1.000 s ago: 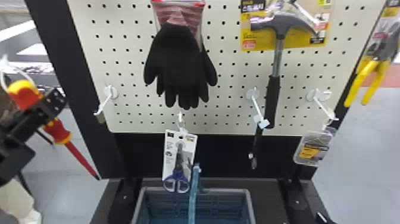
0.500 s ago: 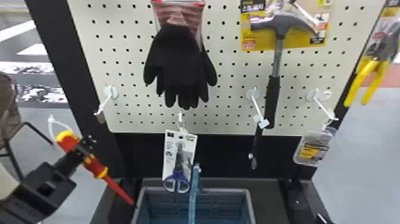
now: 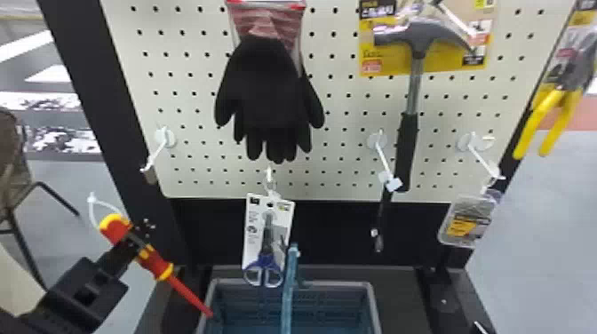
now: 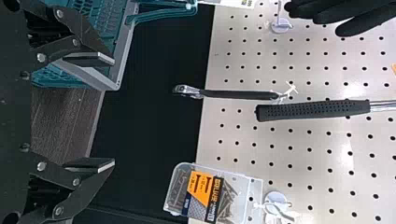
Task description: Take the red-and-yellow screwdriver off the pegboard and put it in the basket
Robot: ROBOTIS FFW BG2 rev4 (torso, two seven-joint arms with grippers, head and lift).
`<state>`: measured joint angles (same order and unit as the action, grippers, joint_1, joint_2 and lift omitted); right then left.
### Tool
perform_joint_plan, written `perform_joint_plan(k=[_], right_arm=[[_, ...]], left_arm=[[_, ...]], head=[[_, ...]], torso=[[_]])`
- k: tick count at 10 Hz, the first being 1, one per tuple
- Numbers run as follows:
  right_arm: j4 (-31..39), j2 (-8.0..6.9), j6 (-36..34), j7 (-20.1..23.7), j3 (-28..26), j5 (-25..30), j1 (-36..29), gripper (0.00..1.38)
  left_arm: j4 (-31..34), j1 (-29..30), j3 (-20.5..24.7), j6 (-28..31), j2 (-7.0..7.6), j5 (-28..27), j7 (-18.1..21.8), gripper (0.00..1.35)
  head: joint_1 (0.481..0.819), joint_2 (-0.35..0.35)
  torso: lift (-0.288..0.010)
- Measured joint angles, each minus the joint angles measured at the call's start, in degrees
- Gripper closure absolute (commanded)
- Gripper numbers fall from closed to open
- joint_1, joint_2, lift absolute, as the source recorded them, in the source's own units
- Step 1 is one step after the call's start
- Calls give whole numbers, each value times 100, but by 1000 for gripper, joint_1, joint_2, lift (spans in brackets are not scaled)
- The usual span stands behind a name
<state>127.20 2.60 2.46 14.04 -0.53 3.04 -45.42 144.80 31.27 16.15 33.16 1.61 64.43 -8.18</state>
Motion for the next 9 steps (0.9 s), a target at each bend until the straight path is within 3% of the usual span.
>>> perform_joint_plan(k=[2,3,5,7,9], right_arm=[[1,-23,0,41,0,51,-1,496],[1,-49,2,60,0,82,-1,496],[-12,-111,14,108,-5,143,-2,496],[-24,-126,25,123,-9,160,5,496],[-42,-136,36,132,-9,166,11,496]], left_arm=[[-128,83,-179,-259,65,82,-9,1035],[-175,160,-330,-523,121,133,-17,1124],[-289,334,-653,-1018,275,305,-101,1127],[-350,347,-770,-1014,409,370,-132,1127],[-607,348,-932,-1244,442,319,58,1125]], head=[[549,0],[549,0],[549,0],[549,0],[549,0]], torso=[[-100],[-100],[-100],[-100],[-100]])
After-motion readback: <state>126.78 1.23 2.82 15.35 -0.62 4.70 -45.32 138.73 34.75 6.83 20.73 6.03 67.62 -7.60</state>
